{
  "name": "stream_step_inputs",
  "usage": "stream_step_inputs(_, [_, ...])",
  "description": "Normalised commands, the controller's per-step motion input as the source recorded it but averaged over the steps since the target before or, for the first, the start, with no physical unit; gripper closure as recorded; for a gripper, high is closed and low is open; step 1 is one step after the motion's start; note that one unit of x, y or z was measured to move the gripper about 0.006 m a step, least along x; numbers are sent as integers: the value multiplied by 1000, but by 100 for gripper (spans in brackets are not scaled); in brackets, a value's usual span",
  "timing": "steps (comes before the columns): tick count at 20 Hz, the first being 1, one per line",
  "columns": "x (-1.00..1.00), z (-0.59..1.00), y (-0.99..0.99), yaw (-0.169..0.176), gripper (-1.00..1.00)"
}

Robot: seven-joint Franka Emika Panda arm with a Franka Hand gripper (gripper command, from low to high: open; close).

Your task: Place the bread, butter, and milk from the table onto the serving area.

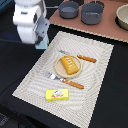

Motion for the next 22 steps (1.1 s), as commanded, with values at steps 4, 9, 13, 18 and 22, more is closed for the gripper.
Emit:
stream_step_inputs(4, [1000, 580, 418, 0, 100])
stream_step_inputs(9, [1000, 440, 385, 0, 100])
stream_step_inputs(13, [1000, 309, 381, 0, 100])
stream_step_inputs(18, [1000, 142, 373, 0, 100])
stream_step_inputs(22, [1000, 15, 390, 0, 100])
